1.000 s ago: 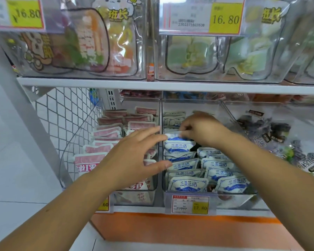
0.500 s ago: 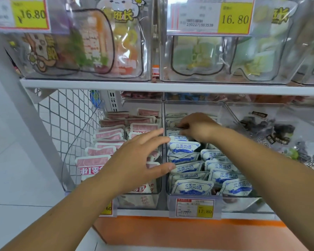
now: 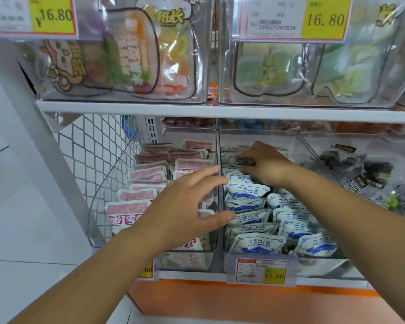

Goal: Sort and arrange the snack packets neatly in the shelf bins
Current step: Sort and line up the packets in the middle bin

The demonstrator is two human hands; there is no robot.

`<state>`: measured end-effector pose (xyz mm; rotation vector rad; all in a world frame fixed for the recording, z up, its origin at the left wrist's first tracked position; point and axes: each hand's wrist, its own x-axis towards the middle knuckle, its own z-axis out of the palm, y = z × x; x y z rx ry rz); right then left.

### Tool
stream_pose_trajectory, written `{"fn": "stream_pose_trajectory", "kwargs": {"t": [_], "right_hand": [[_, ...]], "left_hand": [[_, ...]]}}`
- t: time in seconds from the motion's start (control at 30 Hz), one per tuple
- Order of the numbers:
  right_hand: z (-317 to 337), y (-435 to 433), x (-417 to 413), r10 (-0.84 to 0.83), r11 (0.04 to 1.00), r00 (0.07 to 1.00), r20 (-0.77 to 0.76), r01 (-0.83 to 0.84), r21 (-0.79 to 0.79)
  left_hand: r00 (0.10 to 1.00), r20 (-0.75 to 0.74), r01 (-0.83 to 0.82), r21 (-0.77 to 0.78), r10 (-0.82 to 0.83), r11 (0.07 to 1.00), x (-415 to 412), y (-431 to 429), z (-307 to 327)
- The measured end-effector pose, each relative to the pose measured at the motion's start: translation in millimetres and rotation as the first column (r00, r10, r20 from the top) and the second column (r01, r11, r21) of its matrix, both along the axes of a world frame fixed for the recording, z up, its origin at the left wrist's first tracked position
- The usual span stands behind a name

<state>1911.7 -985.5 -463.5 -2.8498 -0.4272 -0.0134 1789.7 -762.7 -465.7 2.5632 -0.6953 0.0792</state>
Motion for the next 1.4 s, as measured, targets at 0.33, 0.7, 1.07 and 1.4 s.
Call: {"fn": "stream_pose_trajectory", "kwargs": {"t": [0.33, 0.7, 1.07, 1.4], "right_hand": [[45.6, -11.6, -39.8, 0.118, 0.988, 0.982, -0.145, -0.101, 0.116], [-9.5, 6.4, -74.1, 0.121, 0.898, 0.984, -0.13, -0.164, -0.407], [44.3, -92.8, -167.7, 0.193, 0.952, 0.977, 0.091, -0.164, -0.257], [8.9, -84.8, -154.5, 0.188, 0.757, 0.982, 0.014, -0.136, -0.639]], "left_hand": [[1.0, 0.021, -0.018, 0.054, 0.017, 0.998, -5.2, -0.7, 3.8], [0.998, 0.043, -0.053, 0.057, 0.051, 0.997, -8.8, -6.6, 9.5], [0.989, 0.146, -0.049, 0.141, 0.029, 0.989, -56.8, -91.9, 16.6], [0.997, 0.071, -0.054, 0.49, 0.022, 0.87, -45.8, -95.9, -5.1]]}}
